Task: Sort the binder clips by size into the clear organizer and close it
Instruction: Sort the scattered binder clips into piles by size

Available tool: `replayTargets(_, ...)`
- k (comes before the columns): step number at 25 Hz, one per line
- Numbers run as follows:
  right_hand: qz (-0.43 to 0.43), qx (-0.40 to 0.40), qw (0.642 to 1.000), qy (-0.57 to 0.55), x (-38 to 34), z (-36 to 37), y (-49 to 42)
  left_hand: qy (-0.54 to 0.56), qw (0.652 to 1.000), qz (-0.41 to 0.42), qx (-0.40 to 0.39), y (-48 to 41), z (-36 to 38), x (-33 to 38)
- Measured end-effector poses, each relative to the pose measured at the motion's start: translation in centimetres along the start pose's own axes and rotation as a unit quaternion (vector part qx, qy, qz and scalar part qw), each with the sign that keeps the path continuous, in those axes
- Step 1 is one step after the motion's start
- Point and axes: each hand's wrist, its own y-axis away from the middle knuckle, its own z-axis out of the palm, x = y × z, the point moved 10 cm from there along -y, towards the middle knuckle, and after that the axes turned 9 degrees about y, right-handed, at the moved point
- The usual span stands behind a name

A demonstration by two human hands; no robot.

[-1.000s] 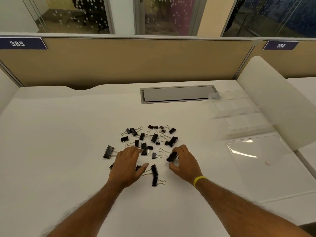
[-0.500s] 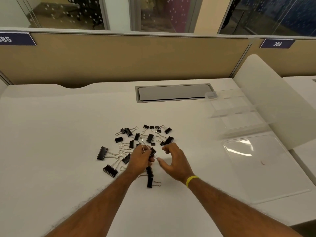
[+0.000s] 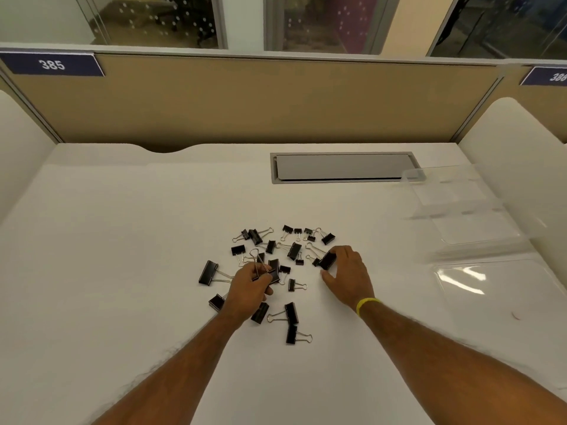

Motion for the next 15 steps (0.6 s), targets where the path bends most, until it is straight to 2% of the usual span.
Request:
replayTargets(3,0.025,0.033,0.996,-0.074,0.3,-0.9,0.5,0.003,1.0,0.002,0.005,-0.2,-0.3,0.2)
replayTargets(6,0.037,0.095,0.975,-0.196,-0.6,-2.7,1.6,0.015,1.0,0.005,0.004,-0.4,0.0,0.6)
replayTargets(9,-0.015,0.097,0.962,-0.257,-4.3,-3.4,2.6,0.066,0.998,-0.019,0.005,-0.2,0.6,0.5)
replayTargets(12,-0.07,0.082,0.956,-0.273,-8.8,-3.2,3.5,0.157,0.986,-0.05,0.01,0.5,0.8,0.2)
replayTargets(15,-0.118,0.067,0.957,-0.257,-12.4,-2.6,4.3,0.215,0.976,-0.047,-0.001,1.0,0.4,0.3)
